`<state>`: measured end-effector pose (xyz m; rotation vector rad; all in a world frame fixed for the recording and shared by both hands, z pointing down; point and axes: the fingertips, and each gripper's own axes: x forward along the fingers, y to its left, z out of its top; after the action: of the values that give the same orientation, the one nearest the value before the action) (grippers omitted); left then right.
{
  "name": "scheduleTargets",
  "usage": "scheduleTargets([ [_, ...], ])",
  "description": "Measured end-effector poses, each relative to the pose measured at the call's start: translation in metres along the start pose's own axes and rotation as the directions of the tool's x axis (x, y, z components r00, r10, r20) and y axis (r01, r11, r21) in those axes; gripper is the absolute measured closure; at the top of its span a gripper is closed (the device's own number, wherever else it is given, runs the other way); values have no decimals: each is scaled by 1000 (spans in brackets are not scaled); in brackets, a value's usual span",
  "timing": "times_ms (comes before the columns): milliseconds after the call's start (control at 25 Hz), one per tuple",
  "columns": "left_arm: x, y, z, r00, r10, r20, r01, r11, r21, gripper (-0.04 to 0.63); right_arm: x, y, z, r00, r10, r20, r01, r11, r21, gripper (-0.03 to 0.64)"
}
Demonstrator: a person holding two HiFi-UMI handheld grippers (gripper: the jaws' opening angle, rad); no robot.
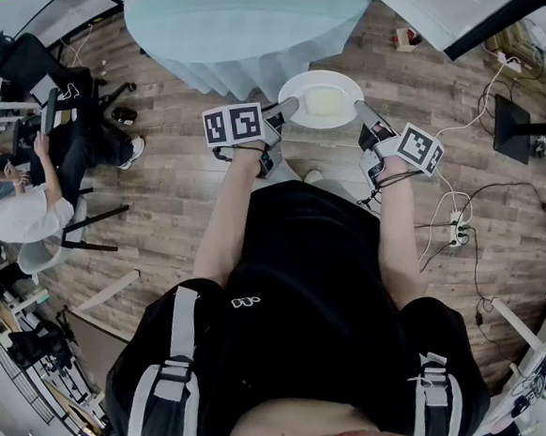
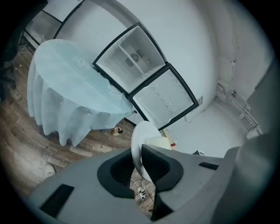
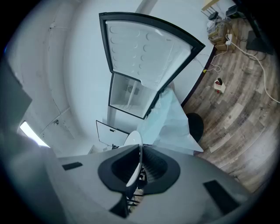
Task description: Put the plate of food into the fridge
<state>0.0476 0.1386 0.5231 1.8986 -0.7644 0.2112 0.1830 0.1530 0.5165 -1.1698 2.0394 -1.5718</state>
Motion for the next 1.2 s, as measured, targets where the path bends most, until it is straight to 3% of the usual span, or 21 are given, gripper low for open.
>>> scheduleTargets([
  [560, -3, -3, -1, 1000, -12, -1, 12, 1000, -3, 551, -2, 5, 0, 1000, 6, 9, -6, 1000, -4, 595],
  [1200, -7, 36, 28, 999, -35, -3, 35, 998, -61, 551, 45, 6, -3, 1000, -29, -2, 29, 998, 63, 595],
])
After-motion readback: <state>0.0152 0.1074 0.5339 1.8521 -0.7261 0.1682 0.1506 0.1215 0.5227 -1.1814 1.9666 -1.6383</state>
